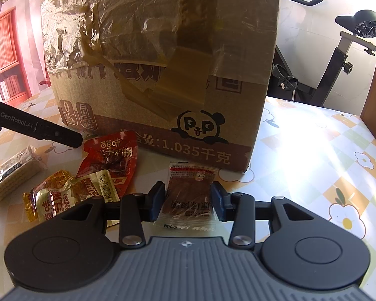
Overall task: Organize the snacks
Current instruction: 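Position the left tool fingers around the clear peanut packet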
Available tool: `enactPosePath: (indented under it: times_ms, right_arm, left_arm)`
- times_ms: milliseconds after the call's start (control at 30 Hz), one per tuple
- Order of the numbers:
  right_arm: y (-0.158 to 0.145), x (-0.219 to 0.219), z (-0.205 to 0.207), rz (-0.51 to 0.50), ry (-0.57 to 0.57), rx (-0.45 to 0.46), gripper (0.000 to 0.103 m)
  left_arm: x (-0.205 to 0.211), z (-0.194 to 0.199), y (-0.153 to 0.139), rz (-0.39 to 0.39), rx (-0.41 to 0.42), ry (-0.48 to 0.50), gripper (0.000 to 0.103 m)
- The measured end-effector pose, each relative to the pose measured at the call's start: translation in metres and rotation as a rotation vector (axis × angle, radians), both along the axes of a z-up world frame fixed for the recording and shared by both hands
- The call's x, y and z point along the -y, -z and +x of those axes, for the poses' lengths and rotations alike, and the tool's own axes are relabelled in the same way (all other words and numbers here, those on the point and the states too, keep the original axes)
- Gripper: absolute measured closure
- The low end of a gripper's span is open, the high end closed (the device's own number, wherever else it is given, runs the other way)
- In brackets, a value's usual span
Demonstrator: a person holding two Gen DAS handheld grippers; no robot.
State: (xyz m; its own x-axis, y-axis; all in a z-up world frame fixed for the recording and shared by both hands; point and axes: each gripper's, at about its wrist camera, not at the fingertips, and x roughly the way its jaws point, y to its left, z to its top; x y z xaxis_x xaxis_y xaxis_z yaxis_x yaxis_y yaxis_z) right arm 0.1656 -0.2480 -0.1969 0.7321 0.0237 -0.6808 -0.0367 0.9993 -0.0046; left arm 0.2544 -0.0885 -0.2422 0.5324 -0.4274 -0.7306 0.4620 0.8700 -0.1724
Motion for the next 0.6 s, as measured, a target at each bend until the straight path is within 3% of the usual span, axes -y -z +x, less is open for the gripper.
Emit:
enactPosePath:
  times_ms: [100,267,600]
  right_arm:
    - [0.0,0.0,0.0,0.0,0.0,0.0,0.06]
    - [0.0,0.0,0.0,0.0,-0.002,-0.001,0.06]
    - [0.0,0.0,0.0,-0.001,-0.003,-0.001,0.06]
  left_arm:
    - [0.0,-0.009,-0.004,-0.02,-0.026,0.053,0.06]
    - [0.007,-0.008,-0.016,-0.026,0.052,0.078,0.06]
    - [0.02,0.017,0.005,-0.025,0.022,0.075,0.06]
